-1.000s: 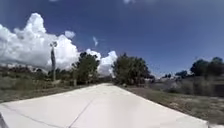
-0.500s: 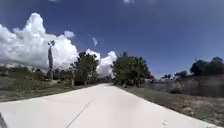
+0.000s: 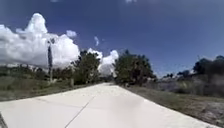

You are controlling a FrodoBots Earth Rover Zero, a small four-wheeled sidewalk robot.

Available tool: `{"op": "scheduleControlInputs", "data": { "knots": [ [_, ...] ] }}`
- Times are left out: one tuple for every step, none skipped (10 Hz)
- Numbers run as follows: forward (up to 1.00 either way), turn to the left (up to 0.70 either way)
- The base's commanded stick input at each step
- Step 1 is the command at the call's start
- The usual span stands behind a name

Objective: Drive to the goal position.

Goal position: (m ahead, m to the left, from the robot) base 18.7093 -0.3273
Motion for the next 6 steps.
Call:
{"op": "scheduleControlInputs", "data": {
  "knots": [
    [0.85, 0.05],
    [0.85, 0.29],
    [0.85, 0.18],
    [0.85, 0.02],
    [0.85, 0.00],
    [0.85, 0.00]
  ]
}}
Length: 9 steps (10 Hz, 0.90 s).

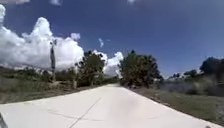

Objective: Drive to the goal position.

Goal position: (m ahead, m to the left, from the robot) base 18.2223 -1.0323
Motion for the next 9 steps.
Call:
{"op": "scheduleControlInputs", "data": {
  "knots": [
    [0.85, 0.00],
    [0.85, 0.00],
    [0.85, 0.00],
    [0.85, 0.00],
    [0.85, 0.00],
    [0.85, 0.00],
    [0.85, 0.00],
    [0.85, 0.00],
    [0.85, 0.00]
  ]
}}
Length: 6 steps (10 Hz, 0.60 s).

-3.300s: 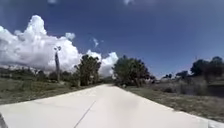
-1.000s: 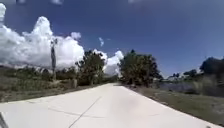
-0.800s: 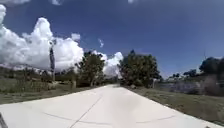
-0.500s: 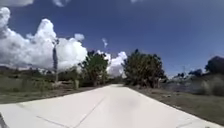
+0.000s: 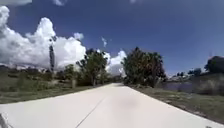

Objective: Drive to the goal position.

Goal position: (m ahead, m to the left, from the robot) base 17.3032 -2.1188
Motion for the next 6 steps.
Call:
{"op": "scheduleControlInputs", "data": {
  "knots": [
    [0.85, 0.00],
    [0.85, 0.00],
    [0.85, 0.00],
    [0.85, 0.00],
    [0.85, 0.00],
    [0.85, 0.00]
  ]
}}
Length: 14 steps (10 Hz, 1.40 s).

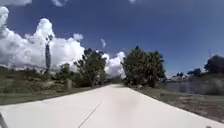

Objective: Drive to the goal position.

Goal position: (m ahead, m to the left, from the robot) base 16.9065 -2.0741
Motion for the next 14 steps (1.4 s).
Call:
{"op": "scheduleControlInputs", "data": {
  "knots": [
    [0.85, 0.00],
    [0.85, 0.00],
    [0.85, 0.00],
    [0.85, 0.00],
    [0.85, 0.00],
    [0.85, 0.00],
    [0.85, 0.00],
    [0.85, 0.00],
    [0.85, 0.00],
    [0.85, 0.00],
    [0.85, 0.00],
    [0.85, 0.00],
    [0.85, 0.00],
    [0.85, 0.00]
  ]
}}
